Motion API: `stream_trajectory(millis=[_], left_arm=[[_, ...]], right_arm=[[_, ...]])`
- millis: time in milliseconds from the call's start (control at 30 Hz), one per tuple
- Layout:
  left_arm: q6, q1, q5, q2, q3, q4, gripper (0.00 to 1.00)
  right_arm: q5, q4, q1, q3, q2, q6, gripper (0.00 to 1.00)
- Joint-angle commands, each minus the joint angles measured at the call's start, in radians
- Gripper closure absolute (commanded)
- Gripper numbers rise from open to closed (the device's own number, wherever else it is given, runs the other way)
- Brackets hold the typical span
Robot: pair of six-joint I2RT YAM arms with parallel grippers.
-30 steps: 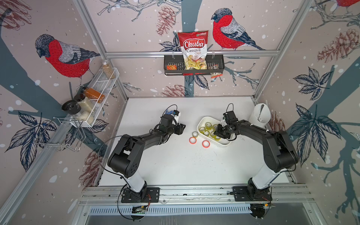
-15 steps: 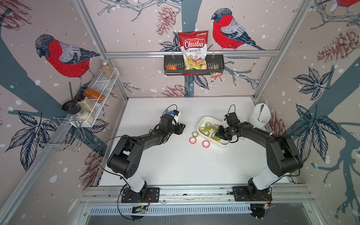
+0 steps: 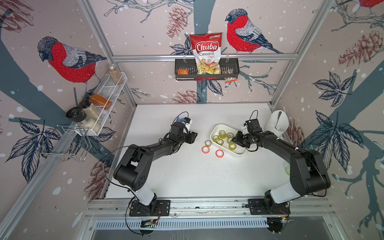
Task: Put the transparent tape into the storage box
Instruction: Pick up the tape from the storage box, then place the tape in the storage box.
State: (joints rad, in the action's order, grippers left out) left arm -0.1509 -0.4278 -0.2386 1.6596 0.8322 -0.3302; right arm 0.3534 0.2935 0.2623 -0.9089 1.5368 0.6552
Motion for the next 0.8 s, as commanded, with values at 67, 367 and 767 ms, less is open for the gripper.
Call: stream_trajectory(millis=[67, 367, 767], left_arm=[[-0.006, 0.003, -0.007, -0.006, 0.000, -0.038, 0.40], [-0.004, 0.003, -0.007, -0.004, 0.002, -0.038, 0.40], [-0.001, 0.003, 0.000, -0.004, 0.007, -0.034, 0.40]], right_arm=[[0.087, -0.158, -0.050, 0.043, -0.015, 0.094, 0.76], [0.174, -0.352, -0.076, 0.078, 0.010, 0.191, 0.76], [0.174, -0.430, -0.077, 0.073, 0.088, 0.229, 0.75]])
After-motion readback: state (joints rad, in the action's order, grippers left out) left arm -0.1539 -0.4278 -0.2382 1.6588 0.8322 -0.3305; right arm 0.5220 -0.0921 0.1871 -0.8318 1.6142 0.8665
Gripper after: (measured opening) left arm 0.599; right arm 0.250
